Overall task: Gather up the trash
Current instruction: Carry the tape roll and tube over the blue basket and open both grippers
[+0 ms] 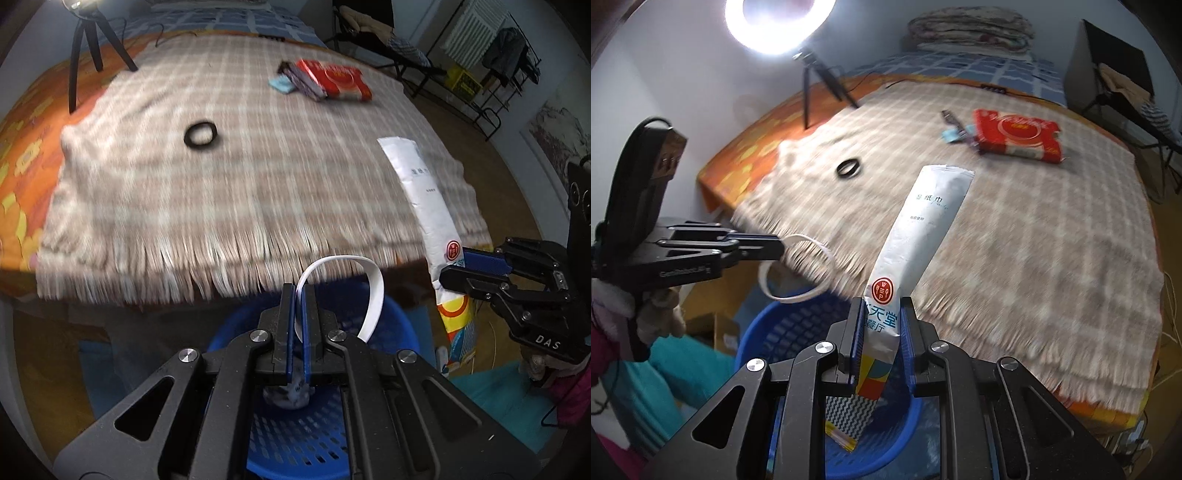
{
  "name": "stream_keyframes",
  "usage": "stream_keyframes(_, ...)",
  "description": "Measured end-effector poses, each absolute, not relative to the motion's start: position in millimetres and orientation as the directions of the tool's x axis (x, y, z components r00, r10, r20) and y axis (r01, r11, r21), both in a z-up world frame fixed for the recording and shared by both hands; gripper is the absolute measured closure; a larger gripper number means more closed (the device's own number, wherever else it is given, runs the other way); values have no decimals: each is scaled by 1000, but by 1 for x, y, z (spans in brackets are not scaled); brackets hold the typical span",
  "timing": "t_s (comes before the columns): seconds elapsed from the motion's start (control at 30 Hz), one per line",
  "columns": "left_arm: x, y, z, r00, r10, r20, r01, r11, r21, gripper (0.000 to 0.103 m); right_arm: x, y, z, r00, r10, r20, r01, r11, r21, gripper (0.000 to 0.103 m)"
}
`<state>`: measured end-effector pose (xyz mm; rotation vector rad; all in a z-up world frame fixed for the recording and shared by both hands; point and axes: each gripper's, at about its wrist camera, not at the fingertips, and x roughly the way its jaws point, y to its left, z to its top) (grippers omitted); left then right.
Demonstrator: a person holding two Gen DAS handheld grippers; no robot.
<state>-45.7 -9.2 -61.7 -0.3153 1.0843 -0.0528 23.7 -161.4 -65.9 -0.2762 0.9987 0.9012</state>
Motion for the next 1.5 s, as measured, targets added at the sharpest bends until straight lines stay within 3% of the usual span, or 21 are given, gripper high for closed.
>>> stream_keyframes(1.0,-97,-39,-115,360,-226,-905,-94,957,-276,102,-58,-152,-126,74,452,-889,-831,521,196,86)
stream_keyframes(1.1,-95,-41,-117,348,-221,-911,-99,958,-269,94,-58,-151,-128,71,446,-892,-829,523,196,86)
stream_keyframes(1.2,-94,-41,-117,350,-217,-911,-100,959,-267,76,-56,-150,-131,65,436,-898,-826,529,197,78)
stream_keyframes(1.27,-92,-43,-118,354,-212,-911,-100,960,-262,75,-54,-146,-133,66,426,-902,-823,535,192,56)
stream_keyframes(1.3,-89,-45,-118,354,-210,-911,-101,960,-261,75,-54,-146,-133,69,425,-902,-822,537,190,52)
stream_keyframes(1.5,-88,-37,-118,360,-203,-911,-122,957,-262,75,-51,-147,-132,80,423,-903,-817,547,183,50)
